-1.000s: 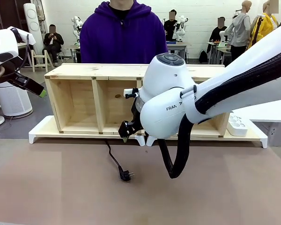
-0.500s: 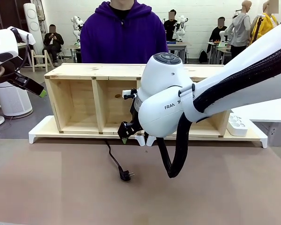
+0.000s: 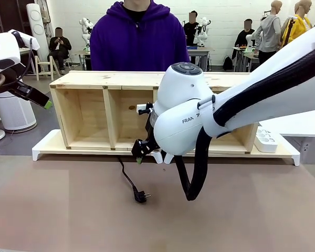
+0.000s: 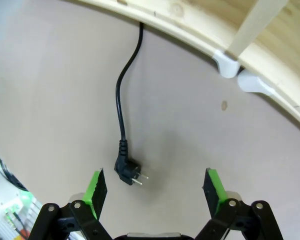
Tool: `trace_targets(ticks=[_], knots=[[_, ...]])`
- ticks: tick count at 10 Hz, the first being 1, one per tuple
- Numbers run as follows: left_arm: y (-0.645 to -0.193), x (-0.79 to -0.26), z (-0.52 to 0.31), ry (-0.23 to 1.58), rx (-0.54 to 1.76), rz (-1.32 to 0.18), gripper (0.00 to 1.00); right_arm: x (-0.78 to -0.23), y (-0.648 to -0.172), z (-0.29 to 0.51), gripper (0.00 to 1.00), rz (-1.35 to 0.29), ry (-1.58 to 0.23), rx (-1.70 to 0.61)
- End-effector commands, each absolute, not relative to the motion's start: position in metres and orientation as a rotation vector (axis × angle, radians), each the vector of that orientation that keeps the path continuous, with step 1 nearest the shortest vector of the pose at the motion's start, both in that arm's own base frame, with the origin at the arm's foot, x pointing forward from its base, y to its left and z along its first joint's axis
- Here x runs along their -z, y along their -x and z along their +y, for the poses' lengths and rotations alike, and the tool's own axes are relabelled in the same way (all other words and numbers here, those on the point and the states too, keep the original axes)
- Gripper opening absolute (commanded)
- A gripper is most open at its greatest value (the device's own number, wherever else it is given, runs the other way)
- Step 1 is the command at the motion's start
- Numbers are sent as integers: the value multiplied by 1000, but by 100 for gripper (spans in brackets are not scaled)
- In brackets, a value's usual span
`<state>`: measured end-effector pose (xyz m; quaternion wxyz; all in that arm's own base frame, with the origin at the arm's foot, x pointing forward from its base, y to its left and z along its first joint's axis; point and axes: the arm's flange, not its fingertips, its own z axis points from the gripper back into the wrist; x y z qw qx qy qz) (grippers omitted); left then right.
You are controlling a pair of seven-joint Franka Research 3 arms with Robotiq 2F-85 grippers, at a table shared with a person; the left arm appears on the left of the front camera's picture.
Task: Perform cable management.
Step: When the cord part of the Power Cable appears at the lower middle area of the table and stops, grasp the cord part of the Power Cable.
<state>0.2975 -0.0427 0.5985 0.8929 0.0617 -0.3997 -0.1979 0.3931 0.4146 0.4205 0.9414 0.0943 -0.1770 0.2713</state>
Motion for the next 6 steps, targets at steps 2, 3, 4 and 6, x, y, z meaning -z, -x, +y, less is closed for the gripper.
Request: trace_targets(ticks=[2, 3, 4, 6], knots=[[-301, -599, -44, -117, 403, -844, 100, -391, -414, 450, 100, -280, -202, -623], [-301, -599, -44, -117, 403, -844, 100, -384, -414, 456, 100, -281, -210, -637], [-301, -599, -44, -117, 403, -844, 100, -377, -411, 459, 100, -284, -223, -658], [-301, -599, -44, -117, 403, -844, 100, -363, -409, 467, 100, -276, -214, -659]])
